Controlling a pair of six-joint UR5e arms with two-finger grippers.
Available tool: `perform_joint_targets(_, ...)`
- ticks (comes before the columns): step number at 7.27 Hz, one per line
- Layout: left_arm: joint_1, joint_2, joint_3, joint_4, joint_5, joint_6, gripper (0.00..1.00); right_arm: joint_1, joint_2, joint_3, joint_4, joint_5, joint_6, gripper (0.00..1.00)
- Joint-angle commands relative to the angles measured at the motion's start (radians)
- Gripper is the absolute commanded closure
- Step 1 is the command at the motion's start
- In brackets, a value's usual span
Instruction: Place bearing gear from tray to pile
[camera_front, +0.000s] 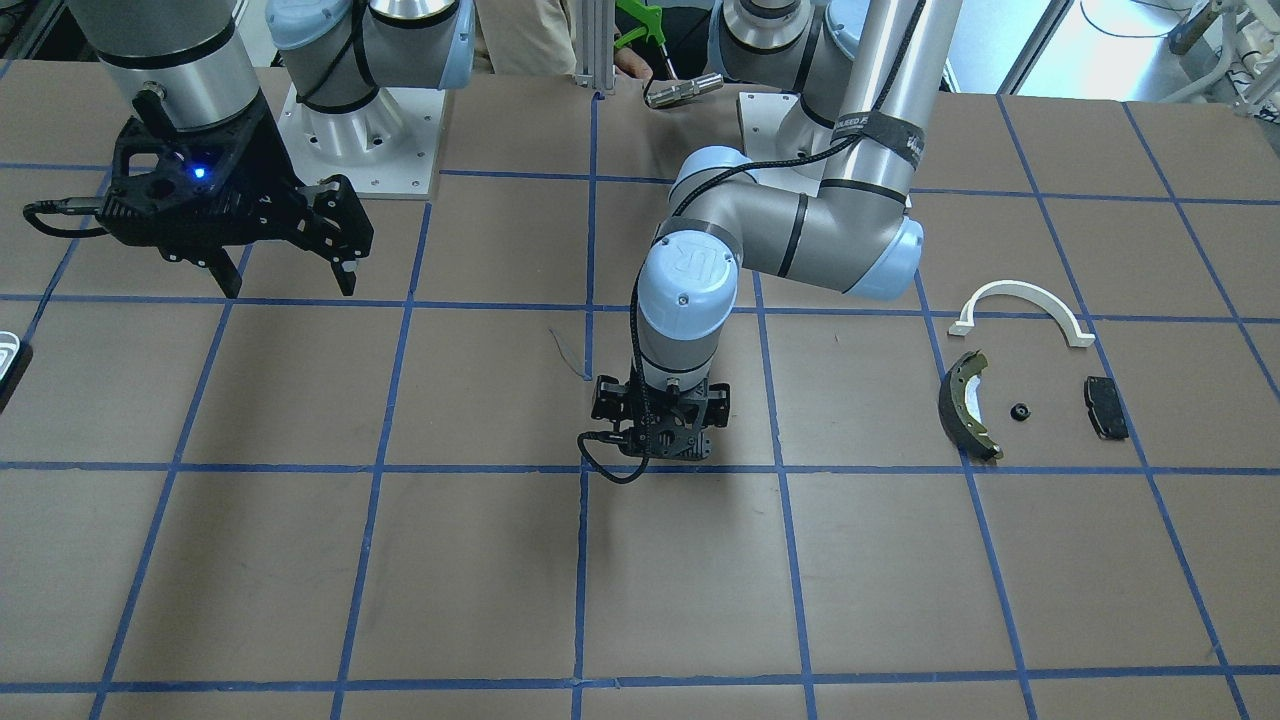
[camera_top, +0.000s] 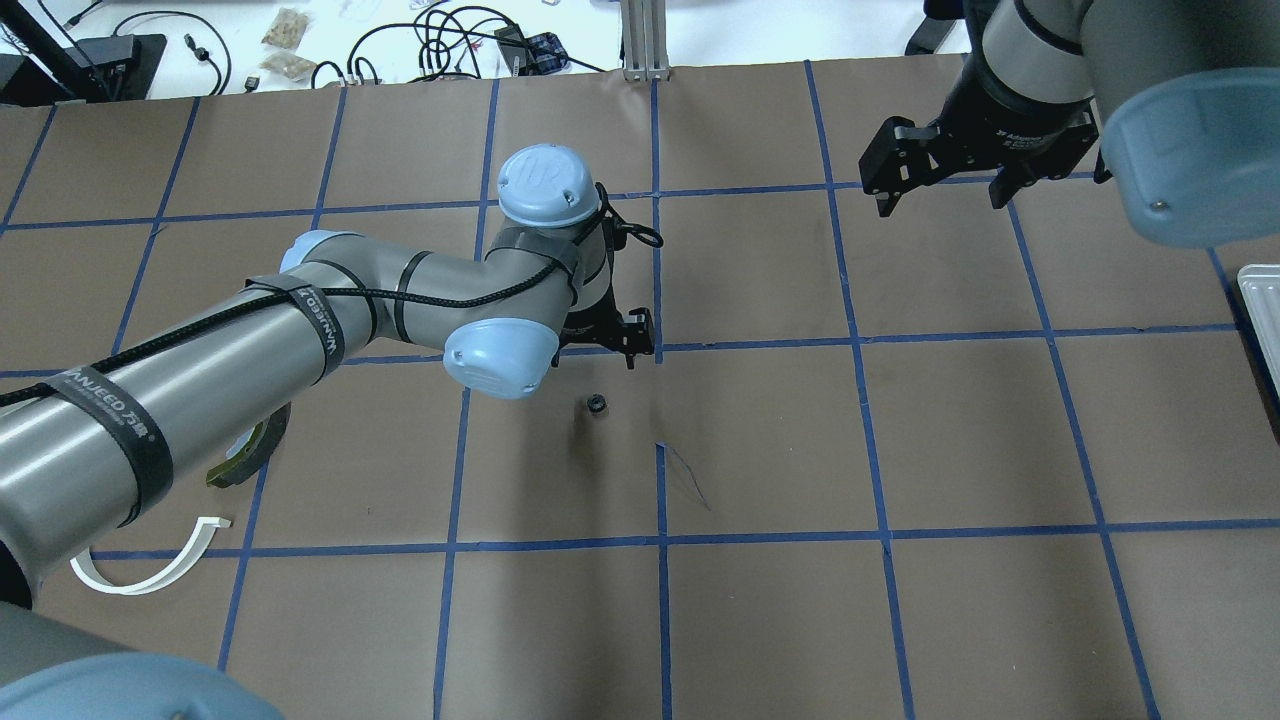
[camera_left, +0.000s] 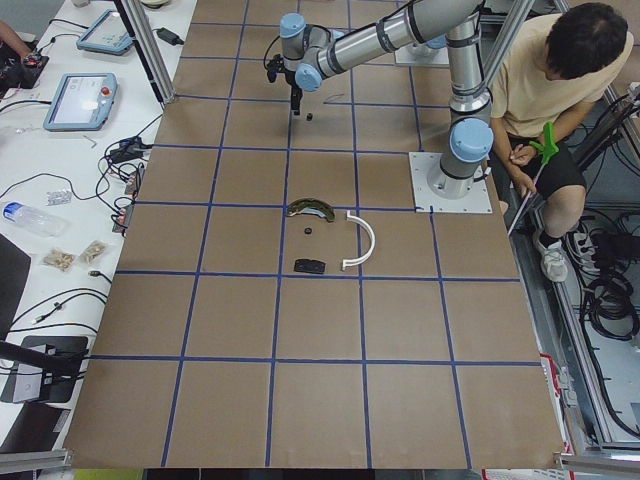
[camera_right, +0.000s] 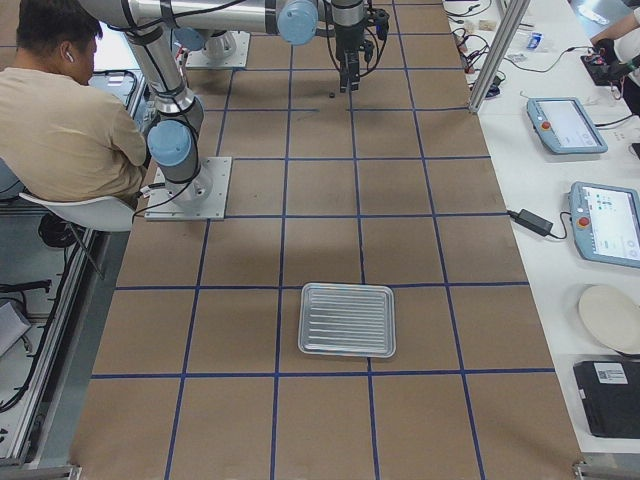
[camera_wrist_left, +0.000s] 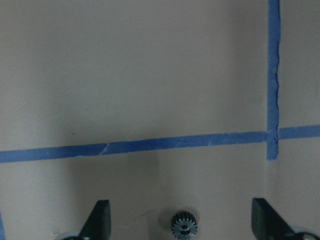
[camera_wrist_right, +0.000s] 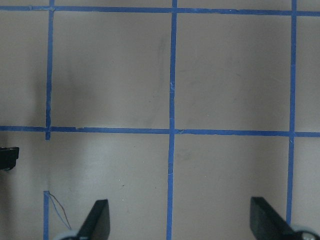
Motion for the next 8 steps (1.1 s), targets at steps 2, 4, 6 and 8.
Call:
perform_joint_targets(2,-0.005,-0.019,-0.027,0.018,0.003,0.008,0.18,0.001,-0.016,0.012,0.008,-0.001,0.002,0.00)
perform_joint_targets(4,-0.005,-0.025,-0.031,0.017,-0.002,0.002,0.35,0.001,-0.016,0.020,0.007,-0.001,0.001,0.00)
perform_joint_targets(6,-0.005,-0.042,-0.031,0.017,0.001,0.000,0.35,0.001,-0.016,0.020,0.007,-0.001,0.001,0.00)
perform_joint_targets(8,-0.005,-0.043,-0.029,0.017,-0.002,-0.001,0.58,0.001,-0.016,0.020,0.007,-0.002,0.001,0.00)
